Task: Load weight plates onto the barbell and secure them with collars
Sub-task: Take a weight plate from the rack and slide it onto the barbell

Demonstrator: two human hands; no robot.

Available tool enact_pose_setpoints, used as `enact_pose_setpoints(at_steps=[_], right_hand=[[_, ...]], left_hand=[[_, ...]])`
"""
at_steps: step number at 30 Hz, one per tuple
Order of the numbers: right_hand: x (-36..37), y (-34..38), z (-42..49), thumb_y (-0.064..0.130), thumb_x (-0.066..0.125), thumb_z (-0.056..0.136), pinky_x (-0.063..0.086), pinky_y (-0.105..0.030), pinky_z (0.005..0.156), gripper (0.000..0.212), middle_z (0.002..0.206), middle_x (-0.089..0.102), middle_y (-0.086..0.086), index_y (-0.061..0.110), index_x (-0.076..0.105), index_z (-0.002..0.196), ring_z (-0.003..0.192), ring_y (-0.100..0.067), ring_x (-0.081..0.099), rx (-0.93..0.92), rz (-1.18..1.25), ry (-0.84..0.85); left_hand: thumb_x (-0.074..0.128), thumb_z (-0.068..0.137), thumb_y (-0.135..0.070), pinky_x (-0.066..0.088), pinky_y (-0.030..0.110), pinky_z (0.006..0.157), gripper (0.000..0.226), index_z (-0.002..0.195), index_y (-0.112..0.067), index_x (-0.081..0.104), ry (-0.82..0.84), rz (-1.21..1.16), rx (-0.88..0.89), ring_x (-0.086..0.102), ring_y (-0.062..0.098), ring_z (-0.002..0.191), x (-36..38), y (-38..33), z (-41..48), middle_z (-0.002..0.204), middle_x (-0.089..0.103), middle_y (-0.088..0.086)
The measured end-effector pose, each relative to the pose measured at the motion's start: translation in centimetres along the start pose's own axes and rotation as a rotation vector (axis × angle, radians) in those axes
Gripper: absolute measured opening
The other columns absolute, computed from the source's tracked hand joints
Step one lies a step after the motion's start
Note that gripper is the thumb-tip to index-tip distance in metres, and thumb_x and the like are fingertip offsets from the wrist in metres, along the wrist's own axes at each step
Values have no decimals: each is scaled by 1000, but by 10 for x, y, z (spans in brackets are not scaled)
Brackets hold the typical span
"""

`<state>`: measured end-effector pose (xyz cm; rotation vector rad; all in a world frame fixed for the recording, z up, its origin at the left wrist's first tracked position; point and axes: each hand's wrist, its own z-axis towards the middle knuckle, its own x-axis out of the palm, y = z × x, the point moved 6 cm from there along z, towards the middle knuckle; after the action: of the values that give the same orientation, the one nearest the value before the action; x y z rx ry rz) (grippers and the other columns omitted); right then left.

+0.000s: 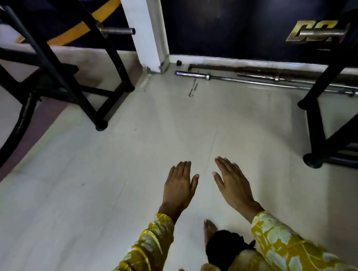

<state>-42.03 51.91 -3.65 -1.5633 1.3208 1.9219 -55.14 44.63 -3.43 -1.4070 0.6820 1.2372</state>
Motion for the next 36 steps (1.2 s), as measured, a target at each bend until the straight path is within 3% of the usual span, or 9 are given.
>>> enact_pose_setpoints(at_steps=[4,11,15,20,23,25,27,36], right_hand=[[-19,3,111,29,32,99,8,-26,116,47,152,29,-3,14,28,143,141,-15,23,12,-8,-16],[-26,1,277,27,36,98,13,-28,116,46,150,34,-3,13,32,142,140,-16,27,102,16,-65],[-31,-10,368,26,39,98,18,-31,115,45,148,36,-5,12,35,140,139,-18,29,234,49,-149],[-47,-24,462,29,35,99,11,-26,115,46,151,32,-4,14,30,142,141,-16,25,410,52,-207],[-62,-44,511,30,33,99,10,-26,115,47,151,31,-5,13,28,143,141,-17,24,503,58,-241],[-70,-60,538,31,31,100,9,-25,115,48,152,29,-4,14,25,144,141,-16,22,549,54,-270],[-80,-86,566,31,32,99,10,-26,115,48,152,30,-4,14,26,144,141,-16,23,616,56,-316],[-143,-213,675,33,35,98,17,-30,116,49,151,32,-4,16,28,143,140,-18,26,867,105,-456]], left_hand=[[58,91,-24,39,47,102,44,125,4,53,-25,14,34,56,35,117,-14,24,111,123,60,22],[44,97,-31,25,39,112,49,135,0,42,20,-6,132,43,30,130,-9,73,287,137,49,18],[61,89,-23,42,48,99,43,122,4,56,-19,4,266,59,33,112,-3,96,395,119,63,21],[78,74,-24,54,43,83,45,109,1,66,43,17,471,67,27,98,0,101,520,105,70,16],[76,77,-23,53,44,86,44,112,1,64,118,-9,571,66,28,102,17,93,588,108,69,17],[60,90,-25,39,42,104,45,126,1,53,200,-51,619,54,30,120,32,84,627,126,59,20],[46,97,-29,27,39,112,47,135,-1,43,258,-65,670,43,29,130,53,70,671,137,49,19],[64,87,-20,48,46,94,41,120,4,58,251,-201,887,60,34,111,112,-38,850,117,64,22]])
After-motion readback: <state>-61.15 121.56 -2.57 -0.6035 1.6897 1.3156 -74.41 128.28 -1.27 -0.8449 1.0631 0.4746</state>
